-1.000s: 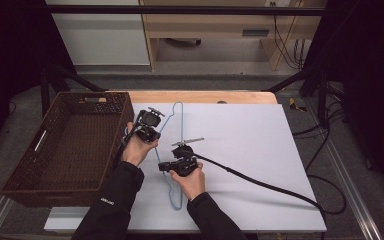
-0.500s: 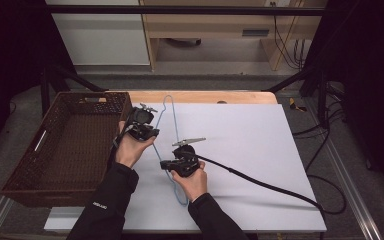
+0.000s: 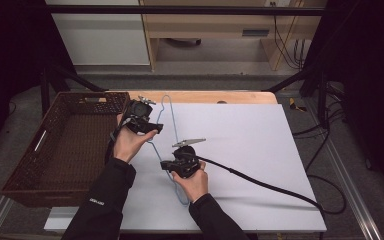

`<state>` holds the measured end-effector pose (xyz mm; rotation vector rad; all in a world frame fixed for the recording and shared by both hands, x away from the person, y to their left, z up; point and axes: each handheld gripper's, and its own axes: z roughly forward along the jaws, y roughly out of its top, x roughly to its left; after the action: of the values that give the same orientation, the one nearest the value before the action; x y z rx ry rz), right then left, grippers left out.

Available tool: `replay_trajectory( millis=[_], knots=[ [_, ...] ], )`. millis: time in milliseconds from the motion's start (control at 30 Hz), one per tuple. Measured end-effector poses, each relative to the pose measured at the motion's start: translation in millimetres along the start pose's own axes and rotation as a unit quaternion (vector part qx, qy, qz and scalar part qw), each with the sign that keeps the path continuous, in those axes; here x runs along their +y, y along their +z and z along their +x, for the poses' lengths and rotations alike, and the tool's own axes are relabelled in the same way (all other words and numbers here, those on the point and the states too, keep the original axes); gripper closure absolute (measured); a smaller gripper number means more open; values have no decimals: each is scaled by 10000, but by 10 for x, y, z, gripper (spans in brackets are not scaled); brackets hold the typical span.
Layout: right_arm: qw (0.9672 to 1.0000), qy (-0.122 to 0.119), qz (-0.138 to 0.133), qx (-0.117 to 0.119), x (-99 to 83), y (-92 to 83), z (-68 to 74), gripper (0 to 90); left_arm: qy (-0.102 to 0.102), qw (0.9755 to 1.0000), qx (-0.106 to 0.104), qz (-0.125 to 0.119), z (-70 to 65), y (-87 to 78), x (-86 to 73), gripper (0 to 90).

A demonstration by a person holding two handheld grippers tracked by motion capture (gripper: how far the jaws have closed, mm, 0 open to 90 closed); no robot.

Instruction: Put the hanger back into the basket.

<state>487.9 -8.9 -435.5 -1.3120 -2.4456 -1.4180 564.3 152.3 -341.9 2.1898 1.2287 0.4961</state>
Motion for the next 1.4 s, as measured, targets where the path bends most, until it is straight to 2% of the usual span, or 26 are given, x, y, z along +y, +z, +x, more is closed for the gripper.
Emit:
replay_trajectory(
  millis=[167, 233, 300, 433, 600, 700, 833, 1100, 1233, 1400],
  knots=[
    [10000, -54, -8, 44, 0, -6, -2, 879, -67, 9994, -26, 330, -6, 190, 34, 480],
    [10000, -65, -4, 24, -5, -6, -1, 879, -100, 9988, 45, 477, 3, 255, 36, 509],
    [9999, -98, -24, 32, -10, -5, -2, 879, -157, 9983, 29, 565, 16, 301, 28, 553],
    [9999, -96, -15, 34, -12, -4, -6, 879, -275, 9969, 28, 736, 49, 360, 12, 621],
    [9999, -113, -38, 56, -12, -4, -8, 878, -425, 9957, -21, 817, 79, 379, -14, 703],
    [9999, -114, -32, 44, -14, -4, -6, 879, -526, 9955, 15, 786, 87, 363, -13, 787],
    [9999, -119, -41, 71, -13, -7, -4, 878, -616, 9951, -1, 769, 90, 336, -8, 803],
    [9997, -141, -126, 124, 0, -63, 31, 873, -761, 9958, -111, 502, 48, 225, 30, 837],
    [9996, -158, -178, 152, 17, -116, 57, 866, -764, 9963, -165, 353, 3, 143, 70, 853],
    [9990, -231, -315, 218, 41, -189, 87, 858, -636, 9976, -191, 181, -88, 36, 140, 870]
  ],
)
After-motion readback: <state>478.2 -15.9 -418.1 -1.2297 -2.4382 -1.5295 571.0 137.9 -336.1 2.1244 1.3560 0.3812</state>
